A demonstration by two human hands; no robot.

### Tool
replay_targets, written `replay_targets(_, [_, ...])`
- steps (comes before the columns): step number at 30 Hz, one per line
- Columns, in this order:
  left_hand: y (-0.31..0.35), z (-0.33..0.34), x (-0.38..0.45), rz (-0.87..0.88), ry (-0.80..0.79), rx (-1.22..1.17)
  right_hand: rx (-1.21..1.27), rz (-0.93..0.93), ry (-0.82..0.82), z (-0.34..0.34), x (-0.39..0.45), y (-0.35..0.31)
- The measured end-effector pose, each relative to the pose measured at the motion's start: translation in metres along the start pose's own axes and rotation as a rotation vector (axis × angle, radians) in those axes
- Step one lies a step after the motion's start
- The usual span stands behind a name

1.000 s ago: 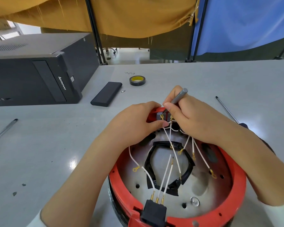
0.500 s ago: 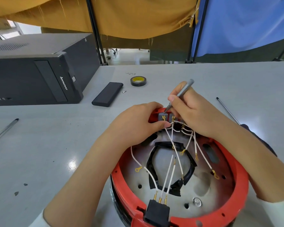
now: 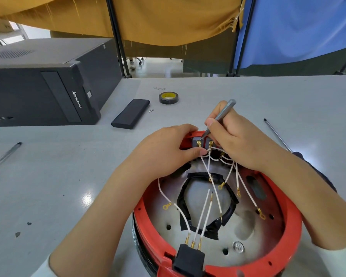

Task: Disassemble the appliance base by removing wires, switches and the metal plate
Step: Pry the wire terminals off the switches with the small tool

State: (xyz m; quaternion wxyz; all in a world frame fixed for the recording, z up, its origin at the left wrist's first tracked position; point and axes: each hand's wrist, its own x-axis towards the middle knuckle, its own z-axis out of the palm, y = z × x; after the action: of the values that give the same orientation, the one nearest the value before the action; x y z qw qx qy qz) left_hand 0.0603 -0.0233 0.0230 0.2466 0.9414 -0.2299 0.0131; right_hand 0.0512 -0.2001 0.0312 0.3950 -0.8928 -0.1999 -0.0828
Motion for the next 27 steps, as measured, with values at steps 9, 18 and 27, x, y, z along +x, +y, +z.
replay_targets(9, [-0.002, -0.001, 0.0, -0.023, -0.023, -0.036, 0.172, 0.169, -0.071, -0.002, 0.017, 0.002])
replay_targets(18, [-0.002, -0.001, 0.0, -0.013, -0.007, -0.032, 0.104, 0.039, 0.024, 0.001, 0.004, 0.005])
replay_targets(27, [-0.003, 0.0, 0.002, -0.016, -0.012, -0.021, 0.127, 0.17, -0.061, -0.002, 0.021, 0.004])
